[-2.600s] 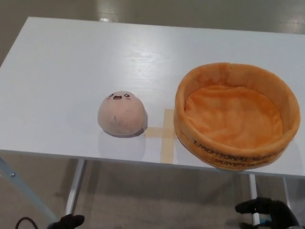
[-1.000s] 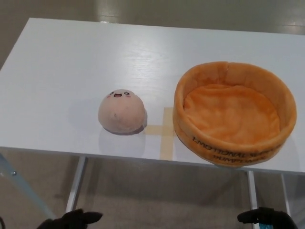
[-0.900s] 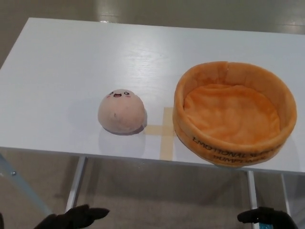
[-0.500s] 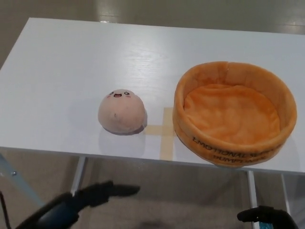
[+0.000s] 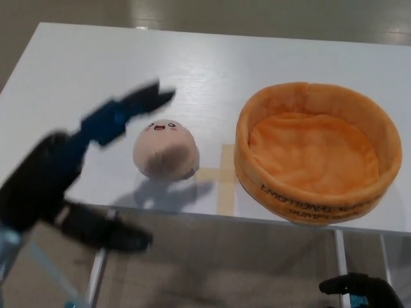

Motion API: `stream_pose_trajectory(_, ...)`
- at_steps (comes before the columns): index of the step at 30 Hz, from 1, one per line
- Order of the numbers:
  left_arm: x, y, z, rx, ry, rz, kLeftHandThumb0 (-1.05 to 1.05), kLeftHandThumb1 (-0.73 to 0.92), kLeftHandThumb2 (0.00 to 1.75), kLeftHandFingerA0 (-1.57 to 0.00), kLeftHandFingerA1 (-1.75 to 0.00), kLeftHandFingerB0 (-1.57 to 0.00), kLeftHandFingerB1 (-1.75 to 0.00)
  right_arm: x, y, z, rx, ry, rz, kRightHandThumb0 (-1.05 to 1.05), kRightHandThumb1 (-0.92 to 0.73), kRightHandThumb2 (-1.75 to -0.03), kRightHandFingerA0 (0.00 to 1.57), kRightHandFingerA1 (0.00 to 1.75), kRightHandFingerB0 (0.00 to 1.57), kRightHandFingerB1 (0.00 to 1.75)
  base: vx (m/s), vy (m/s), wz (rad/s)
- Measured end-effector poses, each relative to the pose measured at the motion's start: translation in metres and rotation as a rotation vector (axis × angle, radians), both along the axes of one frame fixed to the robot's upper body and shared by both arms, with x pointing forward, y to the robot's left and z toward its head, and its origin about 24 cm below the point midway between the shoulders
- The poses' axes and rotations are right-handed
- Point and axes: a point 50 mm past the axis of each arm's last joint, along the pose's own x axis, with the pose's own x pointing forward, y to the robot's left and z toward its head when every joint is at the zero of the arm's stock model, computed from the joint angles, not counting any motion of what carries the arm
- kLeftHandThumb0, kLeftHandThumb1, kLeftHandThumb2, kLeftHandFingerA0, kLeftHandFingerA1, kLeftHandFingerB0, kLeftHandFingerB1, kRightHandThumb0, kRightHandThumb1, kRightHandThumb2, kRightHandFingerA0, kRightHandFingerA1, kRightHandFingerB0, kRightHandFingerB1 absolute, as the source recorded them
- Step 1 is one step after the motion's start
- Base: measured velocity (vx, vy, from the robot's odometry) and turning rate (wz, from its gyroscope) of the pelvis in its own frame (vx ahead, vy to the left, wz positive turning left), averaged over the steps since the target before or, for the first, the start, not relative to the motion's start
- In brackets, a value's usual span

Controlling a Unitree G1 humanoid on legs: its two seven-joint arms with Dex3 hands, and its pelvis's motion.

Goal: Use the left hand to pick up the pink round toy on the left and place it inside the orange plate on the desk.

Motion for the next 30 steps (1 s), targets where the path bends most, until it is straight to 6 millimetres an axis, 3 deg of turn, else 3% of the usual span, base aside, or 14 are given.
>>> stream_pose_trajectory(5,0.027,-0.002,0.009,0.059,-0.021,0.050,-0.63,0.40,0.73,0.00,0.00,-0.01,-0.14,0.001,0.000,0.000,-0.002,0.000,0.004,-0.15,-0.55,-0.60,0.67,0.91,0.66,0.79,0.00,0.000,0.00)
stream_pose_trajectory(14,0.065,-0.011,0.015,0.209,-0.005,0.113,-0.41,0.29,0.61,0.00,0.00,0.00,-0.11,0.002,0.001,0.001,-0.002,-0.003,0.005,-0.14,-0.56,-0.60,0.63,0.87,0.63,0.77,0.00,0.000,0.00)
stream_pose_trajectory(21,0.084,-0.022,0.011,0.337,0.029,0.151,-0.33,0.29,0.61,0.00,0.00,0.00,-0.13,0.003,0.001,0.002,-0.002,-0.006,0.007,-0.14,-0.56,-0.60,0.63,0.87,0.64,0.78,0.00,0.000,0.00)
stream_pose_trajectory(30,0.108,-0.030,-0.004,0.527,0.096,0.217,-0.42,0.33,0.65,0.00,0.00,-0.01,-0.15,0.005,0.001,0.003,-0.003,-0.010,0.010,-0.14,-0.56,-0.61,0.64,0.87,0.64,0.77,0.00,0.000,0.00)
